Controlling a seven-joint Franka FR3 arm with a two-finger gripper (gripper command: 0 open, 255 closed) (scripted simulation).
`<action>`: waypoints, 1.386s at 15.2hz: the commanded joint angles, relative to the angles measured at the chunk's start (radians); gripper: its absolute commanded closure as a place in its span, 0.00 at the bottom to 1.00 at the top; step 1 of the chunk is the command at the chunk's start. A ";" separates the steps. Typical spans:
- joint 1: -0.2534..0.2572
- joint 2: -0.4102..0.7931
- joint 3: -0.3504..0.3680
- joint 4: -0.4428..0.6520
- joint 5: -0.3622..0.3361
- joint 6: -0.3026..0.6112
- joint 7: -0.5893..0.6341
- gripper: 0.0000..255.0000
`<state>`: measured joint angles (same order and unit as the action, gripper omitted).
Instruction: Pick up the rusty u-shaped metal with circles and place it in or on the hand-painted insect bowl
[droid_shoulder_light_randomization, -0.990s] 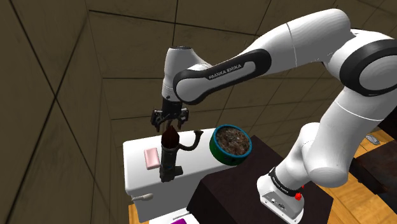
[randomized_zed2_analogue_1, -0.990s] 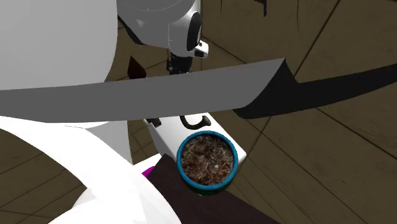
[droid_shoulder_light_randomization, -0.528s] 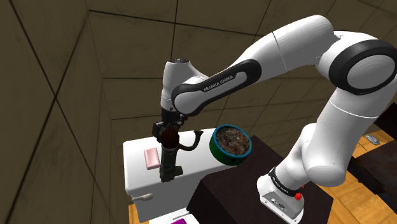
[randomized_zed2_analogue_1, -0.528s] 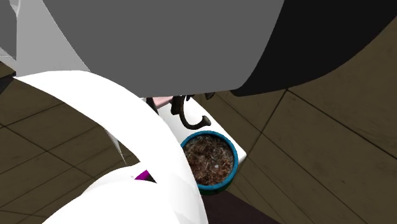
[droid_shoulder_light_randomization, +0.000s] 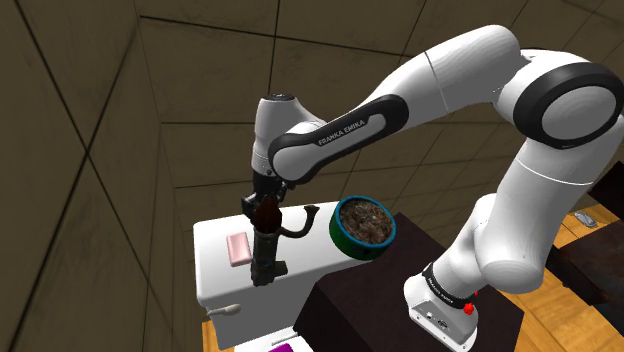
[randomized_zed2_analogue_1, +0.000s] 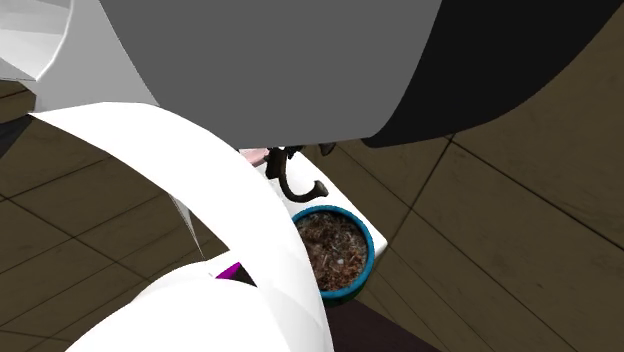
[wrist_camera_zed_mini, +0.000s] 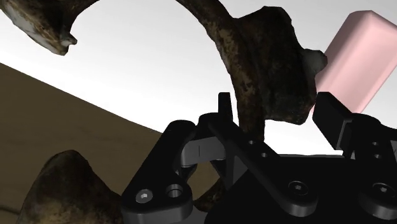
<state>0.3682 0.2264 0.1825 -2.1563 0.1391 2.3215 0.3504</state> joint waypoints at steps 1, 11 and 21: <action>-0.002 0.011 -0.004 0.006 -0.002 0.000 -0.002 1.00; -0.008 -0.010 -0.003 0.006 0.000 -0.022 -0.005 1.00; -0.014 -0.092 -0.001 0.048 0.004 -0.144 0.004 1.00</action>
<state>0.3584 0.1453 0.1862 -2.1201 0.1441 2.1876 0.3534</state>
